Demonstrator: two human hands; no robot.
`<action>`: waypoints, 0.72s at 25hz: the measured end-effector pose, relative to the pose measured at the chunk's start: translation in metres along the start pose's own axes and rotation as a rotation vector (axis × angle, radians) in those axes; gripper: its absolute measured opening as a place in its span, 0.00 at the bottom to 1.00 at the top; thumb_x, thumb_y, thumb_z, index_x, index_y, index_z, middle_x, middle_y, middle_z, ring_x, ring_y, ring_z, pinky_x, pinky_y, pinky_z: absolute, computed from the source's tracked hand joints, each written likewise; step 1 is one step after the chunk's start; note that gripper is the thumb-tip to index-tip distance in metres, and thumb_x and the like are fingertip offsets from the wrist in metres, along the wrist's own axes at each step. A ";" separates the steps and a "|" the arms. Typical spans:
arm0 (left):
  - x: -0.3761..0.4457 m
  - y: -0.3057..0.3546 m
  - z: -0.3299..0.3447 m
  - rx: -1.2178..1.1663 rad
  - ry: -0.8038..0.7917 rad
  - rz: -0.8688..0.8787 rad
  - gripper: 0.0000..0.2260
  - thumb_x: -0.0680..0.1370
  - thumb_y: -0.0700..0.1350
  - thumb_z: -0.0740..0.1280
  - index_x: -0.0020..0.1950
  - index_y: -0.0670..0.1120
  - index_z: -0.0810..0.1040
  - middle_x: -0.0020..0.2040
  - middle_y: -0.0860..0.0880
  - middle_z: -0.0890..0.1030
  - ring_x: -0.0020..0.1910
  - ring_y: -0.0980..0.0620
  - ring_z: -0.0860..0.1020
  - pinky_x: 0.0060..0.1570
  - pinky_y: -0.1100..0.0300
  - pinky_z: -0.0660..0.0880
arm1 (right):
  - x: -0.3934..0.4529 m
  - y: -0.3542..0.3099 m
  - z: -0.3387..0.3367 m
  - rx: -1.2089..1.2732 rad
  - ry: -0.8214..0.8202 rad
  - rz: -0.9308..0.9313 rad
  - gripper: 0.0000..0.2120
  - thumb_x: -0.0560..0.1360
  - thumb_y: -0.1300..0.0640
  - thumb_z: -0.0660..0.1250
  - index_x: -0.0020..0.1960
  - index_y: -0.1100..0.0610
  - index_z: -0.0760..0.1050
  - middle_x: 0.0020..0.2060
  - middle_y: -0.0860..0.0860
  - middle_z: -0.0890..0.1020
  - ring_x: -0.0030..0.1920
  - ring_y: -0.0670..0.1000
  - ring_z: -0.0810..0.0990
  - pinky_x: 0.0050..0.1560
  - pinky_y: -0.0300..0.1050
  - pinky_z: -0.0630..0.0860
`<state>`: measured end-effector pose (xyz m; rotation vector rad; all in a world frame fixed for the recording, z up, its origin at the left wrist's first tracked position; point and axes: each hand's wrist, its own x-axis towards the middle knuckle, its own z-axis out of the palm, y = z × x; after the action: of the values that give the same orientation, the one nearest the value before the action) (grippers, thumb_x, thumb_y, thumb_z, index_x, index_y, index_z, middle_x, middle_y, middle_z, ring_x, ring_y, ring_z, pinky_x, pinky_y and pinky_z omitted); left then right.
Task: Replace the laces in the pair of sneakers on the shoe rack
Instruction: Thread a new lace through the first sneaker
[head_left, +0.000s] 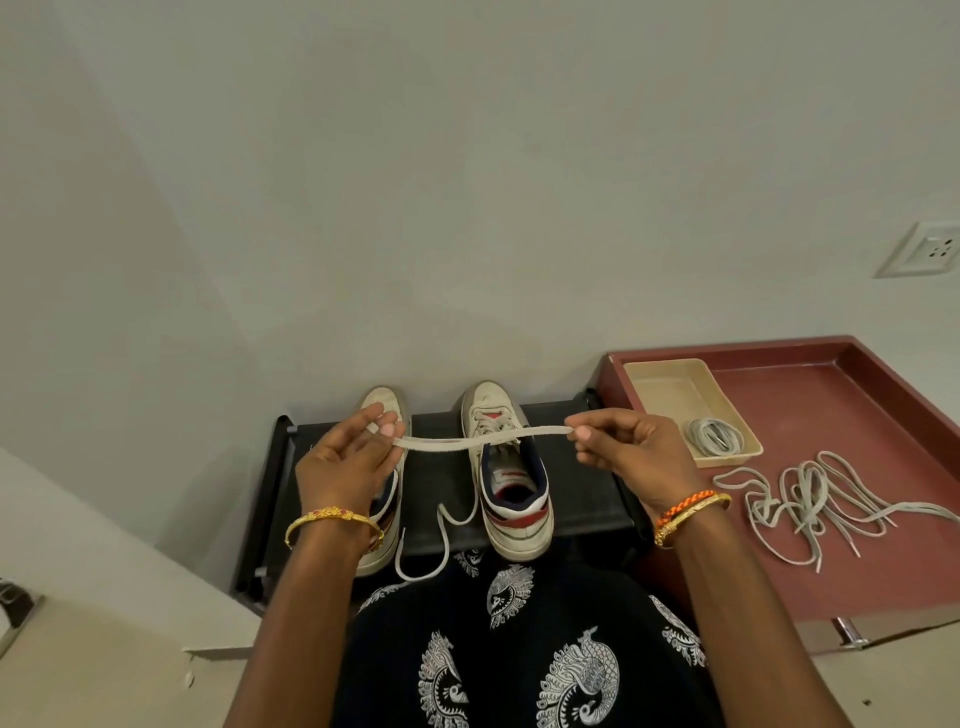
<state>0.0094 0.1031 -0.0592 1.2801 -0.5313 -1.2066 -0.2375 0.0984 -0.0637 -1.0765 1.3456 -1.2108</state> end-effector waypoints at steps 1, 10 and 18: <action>0.003 -0.002 -0.002 0.270 0.049 -0.003 0.14 0.75 0.39 0.68 0.60 0.44 0.76 0.61 0.38 0.76 0.57 0.44 0.77 0.50 0.60 0.78 | 0.003 -0.003 0.003 -0.008 -0.023 -0.015 0.08 0.73 0.71 0.67 0.46 0.62 0.81 0.33 0.52 0.83 0.35 0.45 0.81 0.37 0.34 0.79; 0.025 -0.043 0.063 0.680 -0.402 0.388 0.07 0.76 0.43 0.68 0.51 0.45 0.83 0.45 0.51 0.84 0.46 0.60 0.81 0.50 0.63 0.76 | 0.039 0.001 0.035 -0.268 -0.075 -0.116 0.02 0.68 0.62 0.75 0.39 0.59 0.82 0.32 0.53 0.81 0.31 0.42 0.77 0.33 0.32 0.74; 0.058 -0.095 0.077 0.687 -0.219 0.189 0.04 0.74 0.41 0.70 0.46 0.43 0.84 0.41 0.50 0.82 0.44 0.55 0.80 0.50 0.55 0.77 | 0.083 0.069 0.029 -0.422 0.041 0.109 0.02 0.73 0.57 0.71 0.44 0.55 0.79 0.39 0.49 0.82 0.42 0.49 0.80 0.47 0.45 0.79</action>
<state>-0.0720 0.0332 -0.1412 1.6225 -1.2765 -1.0413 -0.2182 0.0206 -0.1414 -1.2539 1.7170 -0.8925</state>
